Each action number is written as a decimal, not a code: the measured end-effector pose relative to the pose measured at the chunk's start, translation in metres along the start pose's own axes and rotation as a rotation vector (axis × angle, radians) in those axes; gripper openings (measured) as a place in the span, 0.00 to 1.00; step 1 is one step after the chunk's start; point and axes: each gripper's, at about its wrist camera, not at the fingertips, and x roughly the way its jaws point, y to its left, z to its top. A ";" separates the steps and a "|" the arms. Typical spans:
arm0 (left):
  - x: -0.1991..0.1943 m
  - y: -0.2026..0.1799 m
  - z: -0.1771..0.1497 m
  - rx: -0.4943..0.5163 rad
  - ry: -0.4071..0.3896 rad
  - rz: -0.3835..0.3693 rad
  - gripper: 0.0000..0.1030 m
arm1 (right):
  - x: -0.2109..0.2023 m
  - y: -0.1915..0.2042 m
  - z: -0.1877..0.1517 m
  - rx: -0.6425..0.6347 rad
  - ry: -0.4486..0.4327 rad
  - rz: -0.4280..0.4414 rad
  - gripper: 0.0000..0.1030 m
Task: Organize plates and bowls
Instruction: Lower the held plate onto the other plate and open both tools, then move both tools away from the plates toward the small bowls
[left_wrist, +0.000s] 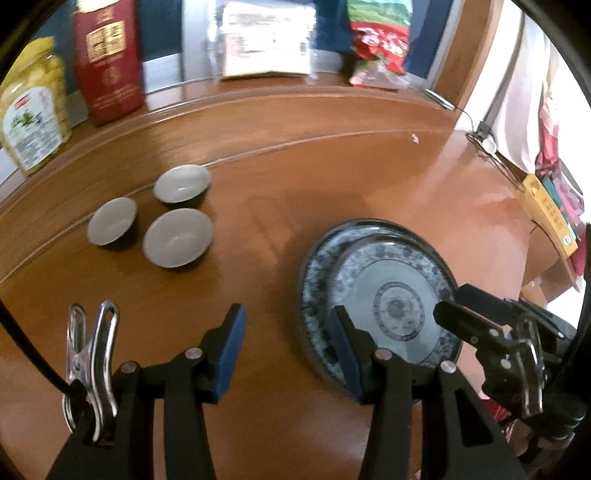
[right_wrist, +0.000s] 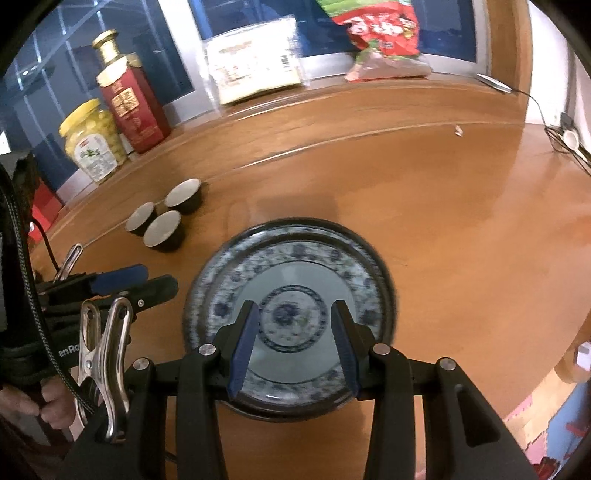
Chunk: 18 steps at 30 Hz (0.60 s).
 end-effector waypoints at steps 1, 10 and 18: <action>-0.001 0.004 0.000 -0.011 0.001 0.002 0.49 | 0.001 0.003 0.001 -0.004 0.002 0.005 0.41; -0.012 0.045 -0.003 -0.089 -0.005 0.037 0.49 | 0.010 0.037 0.008 -0.053 0.026 0.079 0.41; -0.016 0.086 0.006 -0.164 -0.035 0.072 0.49 | 0.027 0.069 0.020 -0.078 0.056 0.186 0.41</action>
